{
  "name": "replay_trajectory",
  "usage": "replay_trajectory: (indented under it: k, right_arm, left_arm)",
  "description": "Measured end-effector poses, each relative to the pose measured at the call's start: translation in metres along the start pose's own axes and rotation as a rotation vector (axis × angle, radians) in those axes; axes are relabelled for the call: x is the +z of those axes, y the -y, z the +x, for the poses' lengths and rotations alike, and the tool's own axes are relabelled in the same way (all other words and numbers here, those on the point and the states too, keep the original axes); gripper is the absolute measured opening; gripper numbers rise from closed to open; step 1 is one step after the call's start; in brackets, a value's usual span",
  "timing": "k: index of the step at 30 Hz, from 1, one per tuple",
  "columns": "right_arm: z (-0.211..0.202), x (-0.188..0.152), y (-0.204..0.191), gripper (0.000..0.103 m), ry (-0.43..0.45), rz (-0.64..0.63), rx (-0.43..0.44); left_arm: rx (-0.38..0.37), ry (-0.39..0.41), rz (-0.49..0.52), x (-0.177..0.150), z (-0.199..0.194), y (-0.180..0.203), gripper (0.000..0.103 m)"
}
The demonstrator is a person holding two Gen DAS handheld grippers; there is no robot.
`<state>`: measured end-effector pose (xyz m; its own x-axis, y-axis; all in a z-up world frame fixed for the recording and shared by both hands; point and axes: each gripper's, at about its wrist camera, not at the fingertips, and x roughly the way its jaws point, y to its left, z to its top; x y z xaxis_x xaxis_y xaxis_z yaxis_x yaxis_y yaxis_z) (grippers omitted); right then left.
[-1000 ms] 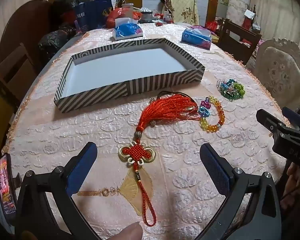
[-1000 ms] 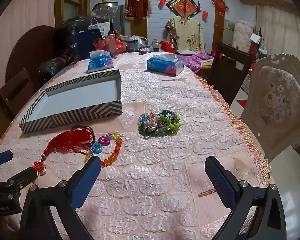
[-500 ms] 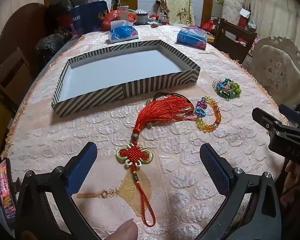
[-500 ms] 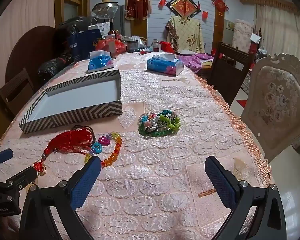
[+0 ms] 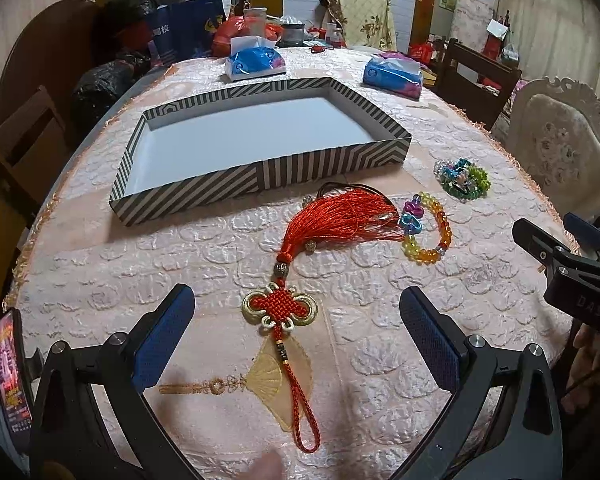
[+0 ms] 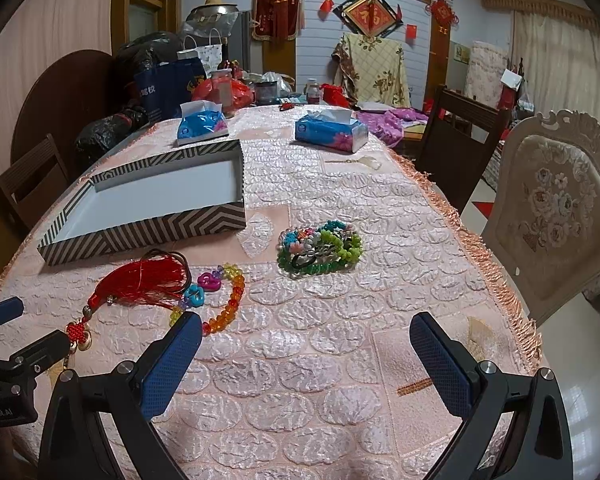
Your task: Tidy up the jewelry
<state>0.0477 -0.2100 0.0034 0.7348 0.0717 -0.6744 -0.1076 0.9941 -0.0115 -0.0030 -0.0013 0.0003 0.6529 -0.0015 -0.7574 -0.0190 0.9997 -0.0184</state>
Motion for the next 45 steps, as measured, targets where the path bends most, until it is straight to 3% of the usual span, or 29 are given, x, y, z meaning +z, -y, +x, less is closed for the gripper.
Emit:
replay_trajectory:
  k: [19, 26, 45]
  right_arm:
    - [-0.0008, 0.0010, 0.0001, 0.103, 0.000, -0.004, -0.003]
    - [-0.0005, 0.0012, 0.0000, 0.103, 0.001, -0.001, -0.006]
    - [0.0000, 0.0010, 0.0000, 0.103, 0.001, -0.002, -0.007]
  left_arm:
    - [-0.063, 0.005, -0.025, -0.0020, -0.0018, -0.0035, 0.103]
    - [0.019, 0.041, 0.023, -0.0036, -0.0033, 0.0035, 0.103]
    - [-0.017, 0.030, 0.005, -0.0011, -0.0055, -0.0012, 0.103]
